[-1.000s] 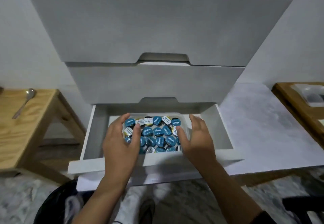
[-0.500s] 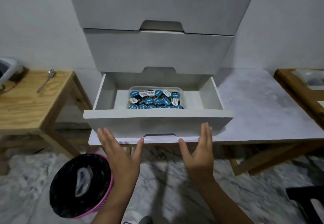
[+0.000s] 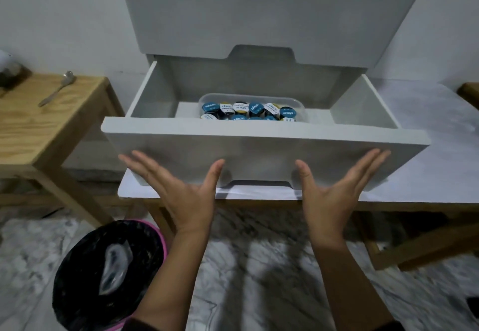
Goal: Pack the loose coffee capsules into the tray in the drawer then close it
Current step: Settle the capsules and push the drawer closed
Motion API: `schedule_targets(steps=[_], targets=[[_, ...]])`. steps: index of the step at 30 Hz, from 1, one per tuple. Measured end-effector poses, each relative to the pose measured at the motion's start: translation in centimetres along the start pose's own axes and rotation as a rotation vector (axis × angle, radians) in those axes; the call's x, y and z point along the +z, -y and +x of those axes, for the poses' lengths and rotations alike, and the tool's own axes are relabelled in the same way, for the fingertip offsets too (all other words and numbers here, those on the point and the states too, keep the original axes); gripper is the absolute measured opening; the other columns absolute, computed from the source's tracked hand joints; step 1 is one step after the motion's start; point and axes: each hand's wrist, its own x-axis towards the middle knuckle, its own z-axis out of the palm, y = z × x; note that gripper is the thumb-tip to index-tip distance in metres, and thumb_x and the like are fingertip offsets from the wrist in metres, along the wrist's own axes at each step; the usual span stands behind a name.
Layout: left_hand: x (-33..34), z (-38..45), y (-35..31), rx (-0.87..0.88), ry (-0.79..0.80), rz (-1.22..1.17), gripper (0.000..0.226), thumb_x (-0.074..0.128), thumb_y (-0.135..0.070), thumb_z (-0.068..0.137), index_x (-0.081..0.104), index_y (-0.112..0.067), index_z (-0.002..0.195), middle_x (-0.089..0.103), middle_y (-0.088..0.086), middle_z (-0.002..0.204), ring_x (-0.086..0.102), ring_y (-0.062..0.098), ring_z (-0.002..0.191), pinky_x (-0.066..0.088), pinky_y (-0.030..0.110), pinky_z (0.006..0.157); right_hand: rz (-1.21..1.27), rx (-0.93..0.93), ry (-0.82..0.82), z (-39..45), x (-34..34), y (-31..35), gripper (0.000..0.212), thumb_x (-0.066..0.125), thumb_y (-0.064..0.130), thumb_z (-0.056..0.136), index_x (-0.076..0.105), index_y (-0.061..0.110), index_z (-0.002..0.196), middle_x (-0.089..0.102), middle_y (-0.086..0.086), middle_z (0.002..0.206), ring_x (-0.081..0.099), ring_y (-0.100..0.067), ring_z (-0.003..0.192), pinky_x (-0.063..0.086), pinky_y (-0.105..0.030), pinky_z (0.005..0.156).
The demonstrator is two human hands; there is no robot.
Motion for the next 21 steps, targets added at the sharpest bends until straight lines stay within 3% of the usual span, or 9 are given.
schedule_targets(steps=[6,15,19,21], targets=[[2.0,0.8,0.8,0.018,-0.037,-0.022,0.130,0.077,-0.053,0.062,-0.008,0.006,0.143,-0.017,0.028,0.152,-0.011,0.032,0.143,-0.004,0.004,0.110,0.018,-0.029,-0.062,1.3,1.9,-1.1,0.117,0.069,0.060,0.067,-0.005,0.016,0.146,-0.012,-0.006,0.157,-0.002,-0.023,0.145,0.023,-0.053,0.115],[6.2,4.9,0.9,0.035,-0.038,-0.018,0.127,0.072,-0.057,0.067,-0.009,0.004,0.143,-0.017,0.026,0.152,-0.008,0.031,0.145,-0.002,-0.004,0.104,0.030,-0.037,-0.058,6.0,6.0,-0.7,0.114,0.065,0.062,0.069,-0.005,0.016,0.146,-0.010,-0.003,0.157,0.005,-0.021,0.145,0.031,-0.040,0.113],[8.5,7.7,0.6,0.052,-0.040,-0.007,0.126,0.069,-0.061,0.068,-0.009,0.003,0.144,-0.017,0.025,0.152,-0.010,0.033,0.145,-0.002,-0.003,0.104,0.061,-0.056,-0.057,8.7,8.2,-0.3,0.114,0.067,0.060,0.069,-0.002,0.011,0.146,-0.009,-0.008,0.157,0.001,-0.023,0.145,0.027,-0.042,0.116],[9.6,8.9,0.7,0.055,-0.032,0.000,0.125,0.068,-0.061,0.069,-0.009,0.003,0.144,-0.018,0.025,0.152,-0.011,0.033,0.144,0.000,0.004,0.110,0.078,-0.056,-0.050,9.9,9.4,-0.3,0.113,0.068,0.057,0.070,0.000,0.008,0.146,-0.008,-0.011,0.157,0.000,-0.024,0.145,0.023,-0.041,0.117]])
